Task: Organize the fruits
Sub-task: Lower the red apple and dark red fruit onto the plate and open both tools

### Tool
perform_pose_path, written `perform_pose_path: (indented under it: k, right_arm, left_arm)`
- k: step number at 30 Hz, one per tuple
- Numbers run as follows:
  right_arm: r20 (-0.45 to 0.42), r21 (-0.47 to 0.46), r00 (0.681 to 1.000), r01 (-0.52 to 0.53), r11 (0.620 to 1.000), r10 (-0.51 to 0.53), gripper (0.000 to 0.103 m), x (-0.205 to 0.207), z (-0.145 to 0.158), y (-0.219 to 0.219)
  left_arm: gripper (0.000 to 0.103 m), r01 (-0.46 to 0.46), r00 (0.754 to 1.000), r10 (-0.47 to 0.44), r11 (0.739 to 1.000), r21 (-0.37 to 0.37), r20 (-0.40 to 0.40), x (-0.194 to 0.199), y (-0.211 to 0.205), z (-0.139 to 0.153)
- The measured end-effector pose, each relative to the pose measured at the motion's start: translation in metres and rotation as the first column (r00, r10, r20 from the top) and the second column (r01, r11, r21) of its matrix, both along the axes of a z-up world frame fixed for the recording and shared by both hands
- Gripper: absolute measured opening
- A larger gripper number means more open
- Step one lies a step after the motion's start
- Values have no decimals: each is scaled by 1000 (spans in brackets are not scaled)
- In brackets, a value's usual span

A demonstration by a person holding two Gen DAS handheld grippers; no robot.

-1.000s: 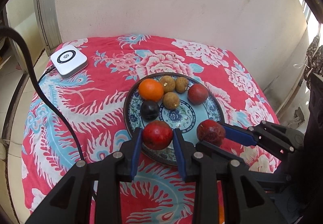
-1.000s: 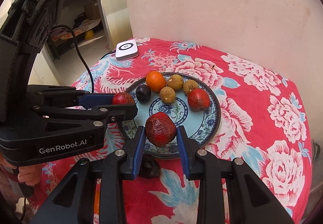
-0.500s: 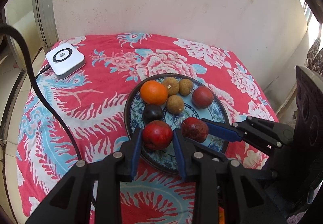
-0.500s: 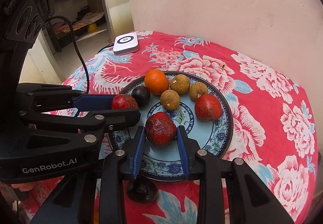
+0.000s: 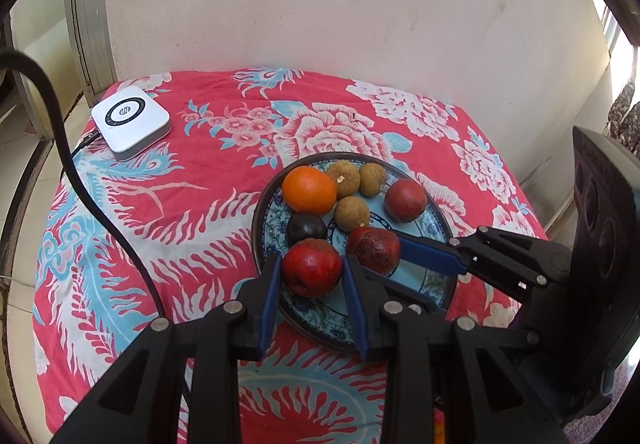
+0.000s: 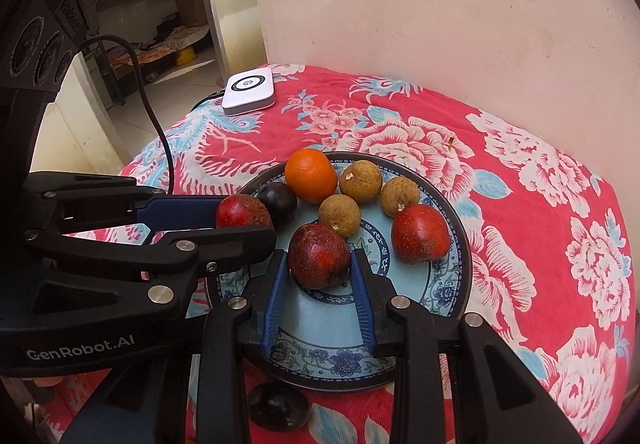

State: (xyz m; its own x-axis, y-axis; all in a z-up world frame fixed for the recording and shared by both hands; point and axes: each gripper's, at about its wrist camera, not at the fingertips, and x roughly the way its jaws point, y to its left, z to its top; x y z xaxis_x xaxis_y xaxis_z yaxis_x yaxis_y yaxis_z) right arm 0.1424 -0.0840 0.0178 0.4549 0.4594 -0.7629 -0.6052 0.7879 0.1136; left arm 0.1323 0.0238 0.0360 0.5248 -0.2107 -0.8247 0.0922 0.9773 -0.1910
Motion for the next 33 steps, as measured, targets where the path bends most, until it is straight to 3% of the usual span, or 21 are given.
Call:
perform_pose_path:
  k: [9,33]
  right_arm:
    - [-9,-1,1000,4,1000,-4,37,-3,-1,-3]
    - [-6,19,998,65,998,-64,37,-35,11,-39]
  left_arm:
    - [32,3,1000,-3,1000,4,-7,-1,-2,0]
    - [33,4,1000,-4,1000,-6,2,-21,-7,14]
